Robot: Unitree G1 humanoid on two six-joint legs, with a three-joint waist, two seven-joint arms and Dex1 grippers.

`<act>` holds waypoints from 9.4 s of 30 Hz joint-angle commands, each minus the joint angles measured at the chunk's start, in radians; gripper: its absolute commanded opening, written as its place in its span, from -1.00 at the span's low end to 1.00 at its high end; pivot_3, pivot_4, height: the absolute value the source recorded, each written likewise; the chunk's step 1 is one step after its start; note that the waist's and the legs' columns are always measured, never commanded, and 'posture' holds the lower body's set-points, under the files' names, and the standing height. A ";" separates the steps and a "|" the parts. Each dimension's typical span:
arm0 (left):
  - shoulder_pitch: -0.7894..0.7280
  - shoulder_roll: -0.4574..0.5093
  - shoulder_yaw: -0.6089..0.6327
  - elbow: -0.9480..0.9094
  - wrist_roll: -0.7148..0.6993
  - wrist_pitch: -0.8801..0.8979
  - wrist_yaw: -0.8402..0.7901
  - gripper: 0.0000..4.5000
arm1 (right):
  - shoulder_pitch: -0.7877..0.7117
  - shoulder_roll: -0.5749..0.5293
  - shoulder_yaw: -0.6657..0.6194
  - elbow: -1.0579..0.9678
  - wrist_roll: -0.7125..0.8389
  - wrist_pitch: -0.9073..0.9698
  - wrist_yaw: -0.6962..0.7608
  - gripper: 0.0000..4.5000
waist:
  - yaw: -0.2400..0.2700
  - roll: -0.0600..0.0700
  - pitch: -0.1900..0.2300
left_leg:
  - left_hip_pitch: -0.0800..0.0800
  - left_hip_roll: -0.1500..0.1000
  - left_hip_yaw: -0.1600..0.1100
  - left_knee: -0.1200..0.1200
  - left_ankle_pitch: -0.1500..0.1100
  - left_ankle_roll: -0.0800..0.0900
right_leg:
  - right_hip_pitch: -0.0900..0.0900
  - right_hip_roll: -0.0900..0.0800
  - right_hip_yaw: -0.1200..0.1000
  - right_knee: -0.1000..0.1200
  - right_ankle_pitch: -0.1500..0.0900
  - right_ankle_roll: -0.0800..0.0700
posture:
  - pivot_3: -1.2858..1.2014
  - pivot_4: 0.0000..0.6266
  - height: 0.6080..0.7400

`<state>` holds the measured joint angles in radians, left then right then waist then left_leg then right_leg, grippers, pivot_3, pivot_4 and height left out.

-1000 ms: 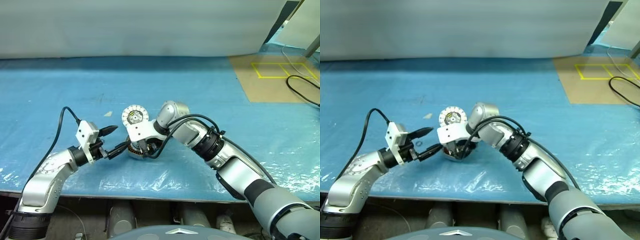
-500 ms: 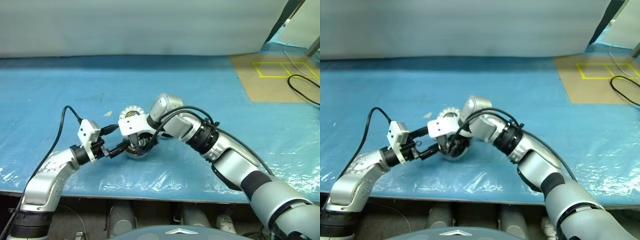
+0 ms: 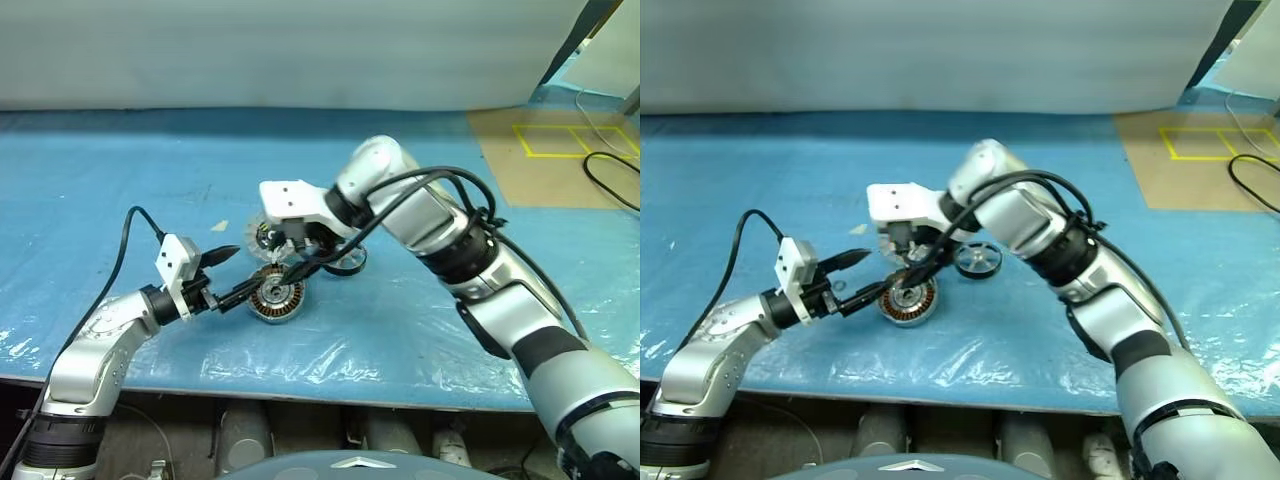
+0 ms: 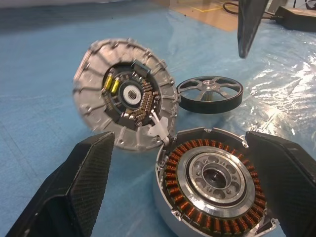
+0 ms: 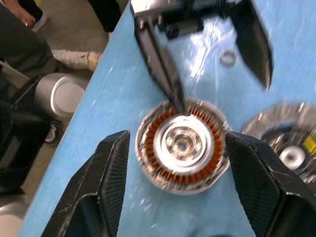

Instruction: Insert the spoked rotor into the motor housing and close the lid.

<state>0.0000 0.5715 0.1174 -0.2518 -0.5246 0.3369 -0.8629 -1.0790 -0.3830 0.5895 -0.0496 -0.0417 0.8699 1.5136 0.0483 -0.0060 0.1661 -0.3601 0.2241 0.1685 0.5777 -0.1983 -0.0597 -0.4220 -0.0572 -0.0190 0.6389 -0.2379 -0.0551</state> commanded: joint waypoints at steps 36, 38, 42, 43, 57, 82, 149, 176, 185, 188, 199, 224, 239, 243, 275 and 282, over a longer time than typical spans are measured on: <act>-0.005 0.066 0.105 0.292 0.078 -0.082 -0.063 1.00 | 0.484 -0.084 -0.456 -0.163 0.351 0.033 -0.607 0.42 | 0.005 0.000 0.000 | 0.002 -0.001 0.001 0.000 0.000 -0.001 | 0.001 0.001 0.002 -0.001 0.000 0.000 | 0.03 -0.52 1.00; -0.008 0.024 0.104 0.345 0.101 -0.127 -0.032 1.00 | 0.481 -0.085 -0.453 -0.165 0.356 0.028 -0.614 0.42 | 0.004 0.000 0.000 | 0.002 -0.001 0.001 0.000 0.000 -0.001 | 0.001 0.001 0.002 -0.001 0.000 0.000 | 0.03 -0.52 1.00; -0.004 -0.015 0.086 0.422 0.151 -0.203 -0.012 1.00 | 0.473 -0.088 -0.451 -0.158 0.365 0.023 -0.627 0.42 | 0.005 0.000 0.000 | 0.002 -0.001 0.001 -0.001 0.000 -0.001 | 0.001 0.001 0.002 -0.002 0.000 0.000 | 0.03 -0.52 1.00; -0.008 -0.022 0.088 0.437 0.158 -0.218 -0.006 1.00 | 0.472 -0.089 -0.450 -0.156 0.367 0.021 -0.629 0.42 | 0.005 0.000 0.000 | 0.002 -0.001 0.001 -0.001 0.000 -0.001 | 0.001 0.001 0.002 -0.002 0.000 0.000 | 0.03 -0.52 1.00; -0.006 -0.047 0.052 0.519 0.207 -0.260 0.012 0.28 | 0.476 -0.103 -0.435 -0.156 0.378 0.013 -0.645 0.43 | 0.005 0.000 0.000 | 0.010 -0.001 0.001 -0.001 0.000 -0.001 | 0.007 0.000 0.004 -0.002 0.000 0.001 | 0.03 -0.52 1.00; -0.024 -0.020 0.028 0.526 0.200 -0.211 -0.073 -0.70 | 0.733 -0.143 -0.556 -0.241 0.527 -0.100 -0.582 0.43 | 0.018 0.006 -0.003 | 0.013 -0.003 0.002 -0.014 -0.001 0.001 | 0.015 0.000 0.003 -0.018 0.000 0.002 | 0.03 -0.52 1.00; -0.105 -0.133 -0.175 0.212 0.229 -0.493 -0.158 -0.70 | 0.760 -0.363 -0.550 -0.357 0.604 -0.188 -0.502 0.43 | 0.022 0.004 -0.002 | 0.010 -0.002 0.002 -0.014 -0.001 0.000 | 0.014 0.000 0.000 -0.021 0.000 0.003 | 0.03 -0.52 1.00; -0.090 -0.066 -0.214 0.284 0.280 -0.394 -0.140 -0.70 | 0.822 -0.366 -0.525 -0.370 0.570 -0.218 -0.549 0.43 | 0.023 0.004 -0.002 | 0.011 -0.002 0.002 -0.013 -0.001 0.001 | 0.015 0.000 0.000 -0.020 0.000 0.003 | 0.03 -0.52 1.00; -0.084 -0.069 -0.229 0.261 0.252 -0.385 -0.178 -0.70 | 0.826 -0.370 -0.522 -0.384 0.571 -0.208 -0.568 0.43 | 0.023 0.004 -0.002 | 0.011 -0.002 0.002 -0.013 -0.001 0.001 | 0.015 0.000 0.000 -0.020 0.000 0.003 | 0.03 -0.52 1.00; -0.085 -0.070 -0.232 0.257 0.251 -0.378 -0.182 -0.70 | 0.821 -0.368 -0.518 -0.386 0.571 -0.205 -0.572 0.43 | 0.023 0.004 -0.002 | 0.011 -0.002 0.002 -0.013 -0.001 0.001 | 0.015 0.000 0.000 -0.020 0.000 0.003 | 0.03 -0.52 1.00; -0.129 -0.094 -0.234 0.302 0.268 -0.414 -0.169 -0.70 | 0.821 -0.368 -0.511 -0.390 0.570 -0.200 -0.584 0.43 | 0.027 0.004 -0.002 | 0.011 -0.002 0.002 -0.013 -0.001 0.001 | 0.015 0.000 0.000 -0.020 0.000 0.003 | 0.03 -0.52 1.00; -0.153 -0.049 -0.250 0.174 0.253 -0.308 -0.171 -0.70 | 0.817 -0.365 -0.502 -0.403 0.573 -0.178 -0.599 0.43 | 0.023 0.004 -0.002 | 0.011 -0.002 0.002 -0.013 -0.001 0.000 | 0.015 0.000 0.000 -0.020 0.000 0.003 | 0.03 -0.52 1.00; -0.155 -0.042 -0.246 0.211 0.280 -0.312 -0.162 -0.70 | 0.825 -0.364 -0.502 -0.399 0.564 -0.183 -0.610 0.43 | 0.023 0.004 -0.002 | 0.011 -0.002 0.002 -0.013 -0.001 0.000 | 0.015 0.000 0.000 -0.020 0.000 0.003 | 0.03 -0.52 1.00; -0.150 -0.047 -0.247 0.231 0.290 -0.325 -0.157 -0.70 | 0.827 -0.365 -0.504 -0.398 0.562 -0.183 -0.608 0.43 | 0.023 0.004 -0.002 | 0.011 -0.002 0.002 -0.013 -0.001 0.000 | 0.015 0.000 0.000 -0.020 0.000 0.003 | 0.03 -0.52 1.00; -0.140 -0.040 -0.240 0.284 0.284 -0.343 -0.181 0.04 | 0.825 -0.354 -0.496 -0.389 0.547 -0.187 -0.613 0.43 | 0.023 0.004 -0.002 | 0.011 -0.002 0.002 -0.013 -0.001 0.000 | 0.015 0.000 0.000 -0.020 0.000 0.003 | 0.03 -0.52 1.00; -0.156 -0.047 -0.146 0.196 0.161 -0.260 -0.142 0.04 | 0.825 -0.357 -0.497 -0.390 0.548 -0.191 -0.609 0.43 | 0.023 0.004 -0.002 | 0.011 -0.002 0.002 -0.013 -0.001 0.000 | 0.015 0.000 0.000 -0.020 0.000 0.003 | 0.03 -0.52 1.00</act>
<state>-0.1499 0.5149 -0.0679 0.0097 -0.3140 0.0534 -1.0101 -0.2484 -0.7391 0.1015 -0.4098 0.5054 0.6957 0.8991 0.0718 -0.0016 0.1636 -0.3494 0.2224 0.1705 0.5649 -0.1991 -0.0598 -0.4073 -0.0574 -0.0192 0.6192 -0.2382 -0.0520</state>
